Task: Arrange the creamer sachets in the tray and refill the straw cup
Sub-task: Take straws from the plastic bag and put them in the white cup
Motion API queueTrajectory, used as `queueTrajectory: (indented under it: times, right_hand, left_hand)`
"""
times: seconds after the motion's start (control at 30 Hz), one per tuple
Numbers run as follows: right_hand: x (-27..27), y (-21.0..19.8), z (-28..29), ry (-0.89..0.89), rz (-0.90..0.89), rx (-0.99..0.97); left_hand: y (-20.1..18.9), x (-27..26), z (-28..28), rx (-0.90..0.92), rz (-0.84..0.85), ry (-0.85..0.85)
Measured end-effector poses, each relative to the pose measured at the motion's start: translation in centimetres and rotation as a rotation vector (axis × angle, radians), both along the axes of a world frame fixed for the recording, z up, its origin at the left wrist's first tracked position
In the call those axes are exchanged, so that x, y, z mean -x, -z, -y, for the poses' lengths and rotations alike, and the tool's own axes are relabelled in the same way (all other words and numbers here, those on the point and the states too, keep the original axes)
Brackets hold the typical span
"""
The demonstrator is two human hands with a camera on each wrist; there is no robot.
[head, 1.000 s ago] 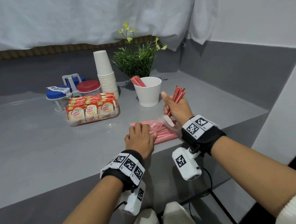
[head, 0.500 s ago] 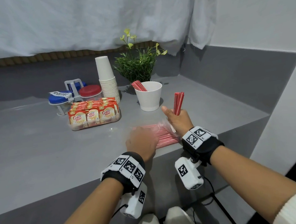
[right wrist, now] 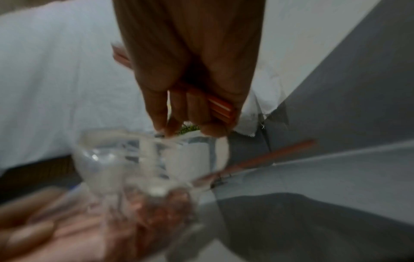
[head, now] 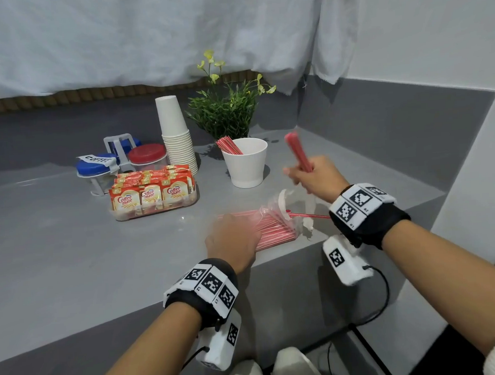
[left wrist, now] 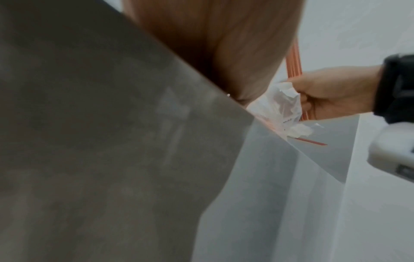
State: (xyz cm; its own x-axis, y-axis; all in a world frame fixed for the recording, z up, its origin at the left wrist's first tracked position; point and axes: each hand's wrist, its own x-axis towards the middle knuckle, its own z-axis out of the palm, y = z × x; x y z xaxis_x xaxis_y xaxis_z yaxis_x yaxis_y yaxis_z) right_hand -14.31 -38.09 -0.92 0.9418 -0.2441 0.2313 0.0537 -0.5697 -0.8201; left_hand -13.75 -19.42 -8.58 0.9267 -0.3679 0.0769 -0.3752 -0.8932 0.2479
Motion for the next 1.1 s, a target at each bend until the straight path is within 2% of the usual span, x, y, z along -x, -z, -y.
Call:
queueTrajectory:
  times: [0.07, 0.13, 0.27, 0.37, 0.53, 0.6, 0.67, 0.73, 0.9, 1.0, 1.1]
  right_hand:
    - [0.4, 0.9, 0.4, -0.055, -0.199, 0.257]
    - [0.9, 2.0, 0.5, -0.084, -0.310, 0.379]
    - [1.6, 3.2, -0.1, -0.093, -0.368, 0.365]
    - [1.3, 3.7, -0.5, -0.069, -0.353, 0.451]
    - [1.4, 3.1, 0.6, -0.049, -0.339, 0.451]
    - [1.5, 2.6, 1.1, 0.006, -0.286, 0.271]
    - [1.5, 1.9, 1.1, 0.089, -0.154, 0.092]
    - [1.3, 0.8, 0.5, 0.143, 0.000, 0.003]
    - [0.4, -2.9, -3.1, 0.022, 0.267, -0.361]
    - [-0.9, -3.5, -5.3, -0.021, 0.314, -0.435]
    - [-2.3, -2.2, -6.9, -0.017, 0.270, -0.468]
  left_hand:
    - [0.0, 0.0, 0.0, 0.003, -0.002, 0.000]
    - [-0.1, 0.0, 0.0, 0.003, -0.009, 0.000]
    - [-0.2, -0.2, 0.1, 0.004, -0.018, -0.002]
    - [-0.4, -0.2, 0.1, -0.002, -0.030, 0.004]
    - [-0.8, 0.0, 0.1, 0.003, -0.036, 0.017]
    - [-1.0, 0.0, 0.1, 0.009, -0.045, 0.020]
    - [-1.3, -0.2, 0.1, 0.003, -0.076, 0.021]
    - [-1.9, -0.4, 0.1, -0.006, -0.114, 0.024]
    - [-3.7, -1.0, -0.3, 0.032, -0.108, 0.038]
    - [-4.5, -1.5, -0.7, 0.031, -0.141, 0.055]
    - [-4.9, -1.9, -1.1, 0.037, -0.238, 0.062]
